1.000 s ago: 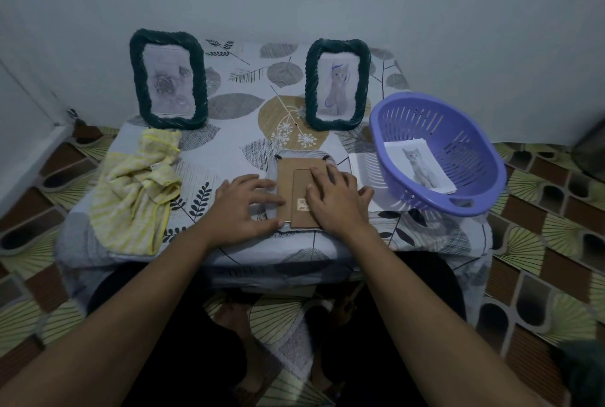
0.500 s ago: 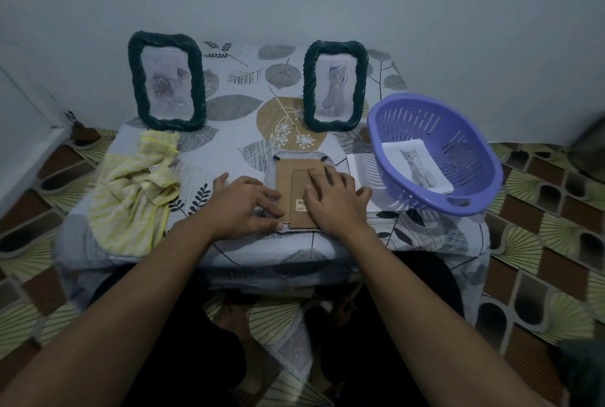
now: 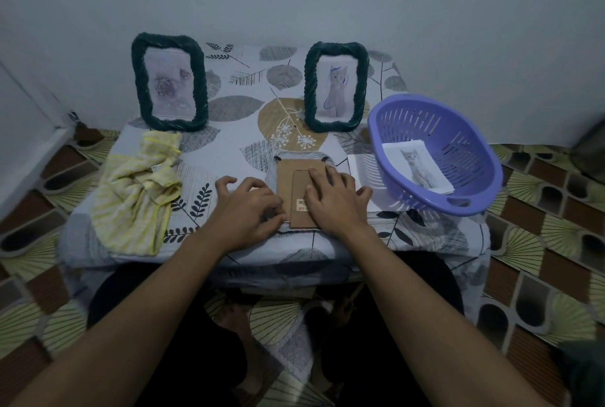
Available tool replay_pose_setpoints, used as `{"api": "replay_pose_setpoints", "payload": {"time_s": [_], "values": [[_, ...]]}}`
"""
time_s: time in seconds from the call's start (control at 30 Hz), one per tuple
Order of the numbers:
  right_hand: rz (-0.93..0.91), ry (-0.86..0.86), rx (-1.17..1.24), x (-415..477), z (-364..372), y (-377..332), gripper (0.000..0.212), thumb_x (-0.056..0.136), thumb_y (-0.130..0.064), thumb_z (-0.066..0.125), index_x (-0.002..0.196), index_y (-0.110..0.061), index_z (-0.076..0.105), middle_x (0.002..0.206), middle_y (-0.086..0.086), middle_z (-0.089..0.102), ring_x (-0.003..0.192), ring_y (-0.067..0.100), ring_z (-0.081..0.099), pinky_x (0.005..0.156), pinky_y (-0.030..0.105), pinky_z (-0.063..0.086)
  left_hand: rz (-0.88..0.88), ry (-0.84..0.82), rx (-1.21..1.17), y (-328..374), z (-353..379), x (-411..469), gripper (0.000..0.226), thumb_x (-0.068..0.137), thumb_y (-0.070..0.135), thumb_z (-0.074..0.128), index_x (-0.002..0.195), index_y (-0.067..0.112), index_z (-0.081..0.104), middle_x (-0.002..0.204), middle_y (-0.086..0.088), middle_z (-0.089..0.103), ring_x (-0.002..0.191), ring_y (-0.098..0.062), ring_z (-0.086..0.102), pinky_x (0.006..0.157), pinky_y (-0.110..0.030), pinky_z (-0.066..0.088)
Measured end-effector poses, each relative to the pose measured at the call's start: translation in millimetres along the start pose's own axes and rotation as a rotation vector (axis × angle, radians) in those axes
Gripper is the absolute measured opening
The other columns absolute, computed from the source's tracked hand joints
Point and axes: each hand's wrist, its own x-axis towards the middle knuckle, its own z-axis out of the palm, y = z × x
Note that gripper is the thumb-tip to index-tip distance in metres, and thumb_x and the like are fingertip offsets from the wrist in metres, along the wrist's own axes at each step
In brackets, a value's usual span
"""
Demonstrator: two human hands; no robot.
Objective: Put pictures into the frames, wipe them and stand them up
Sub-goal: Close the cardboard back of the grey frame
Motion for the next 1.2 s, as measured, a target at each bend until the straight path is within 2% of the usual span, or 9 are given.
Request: {"api": "replay_pose_setpoints", "payload": {"time_s": [0.17,0.37,0.43,0.53,0.63,0.7,0.77,0.97,1.2], "values": [[-0.001,0.000,-0.001,0,0,0,0.051,0.100,-0.051,0.026,0.149,-0.039,0.031,0.162,-0.004,0.024,0.141,0.023,0.026,0.103,0.053,0.021,-0.047,0.053,-0.049,0,6,-2,0.045,0.080,0.064,0.036,0.089,0.035,0.070,0.096,0.019,0.067,0.115,-0.017,0.053,0.093,-0.042,0.014],[-0.002,0.007,-0.002,0,1,0,0.051,0.100,-0.051,0.027,0.149,-0.039,0.031,0.162,-0.004,0.025,0.141,0.022,0.026,0.102,0.053,0.021,-0.233,-0.090,-0.321,-4,3,12,0.027,0.071,0.068,0.053,0.080,0.046,0.065,0.103,0.024,0.066,0.112,-0.005,0.050,0.099,-0.039,0.023],[-0.004,0.003,0.003,0,0,0,0.051,0.100,-0.050,0.027,0.149,-0.039,0.031,0.162,-0.004,0.024,0.141,0.023,0.026,0.102,0.053,0.021,-0.240,-0.063,-0.442,-10,5,15,0.036,0.073,0.072,0.052,0.099,0.050,0.066,0.113,0.023,0.063,0.116,-0.011,0.053,0.105,-0.052,0.033],[-0.005,-0.007,0.007,0,0,0,0.051,0.100,-0.051,0.026,0.150,-0.039,0.030,0.163,-0.004,0.023,0.142,0.023,0.025,0.103,0.052,0.020,-0.347,-0.014,-0.355,-6,11,19,0.068,0.082,0.069,0.043,0.143,0.038,0.042,0.152,0.004,0.040,0.141,-0.023,0.028,0.112,-0.051,0.020],[0.000,-0.006,0.004,0,0,0,0.052,0.100,-0.051,0.027,0.150,-0.039,0.031,0.163,-0.004,0.023,0.143,0.023,0.025,0.104,0.053,0.019,-0.406,-0.081,-0.160,5,18,22,0.091,0.088,0.077,0.035,0.157,0.021,0.013,0.165,0.000,0.017,0.150,-0.025,0.011,0.116,-0.052,0.010],[0.003,-0.004,0.000,0,0,-1,0.052,0.100,-0.051,0.027,0.150,-0.040,0.031,0.163,-0.004,0.023,0.143,0.023,0.025,0.104,0.054,0.019,-0.402,-0.148,-0.080,5,24,22,0.100,0.084,0.083,0.022,0.158,0.018,0.006,0.167,0.000,0.010,0.152,-0.024,0.007,0.120,-0.053,0.004],[0.003,-0.005,-0.002,0,-1,-1,0.052,0.100,-0.051,0.027,0.150,-0.040,0.031,0.163,-0.004,0.024,0.143,0.023,0.025,0.104,0.055,0.019,-0.407,-0.149,-0.063,4,26,22,0.104,0.080,0.085,0.016,0.158,0.018,0.009,0.166,0.001,0.012,0.152,-0.023,0.008,0.120,-0.052,0.004],[0.004,-0.025,-0.011,0,-4,-2,0.052,0.100,-0.051,0.027,0.150,-0.039,0.031,0.163,-0.004,0.024,0.144,0.023,0.024,0.107,0.058,0.016,-0.406,-0.032,-0.069,6,25,21,0.103,0.076,0.087,0.024,0.155,0.020,0.024,0.161,0.003,0.029,0.149,-0.023,0.020,0.117,-0.050,0.013],[-0.038,-0.142,0.046,1,-15,5,0.051,0.102,-0.051,0.029,0.153,-0.040,0.027,0.165,-0.003,0.016,0.148,0.024,0.013,0.108,0.055,0.013,-0.415,-0.006,-0.068,7,23,20,0.099,0.077,0.085,0.030,0.153,0.021,0.028,0.159,0.002,0.034,0.148,-0.023,0.023,0.117,-0.050,0.014]]}}
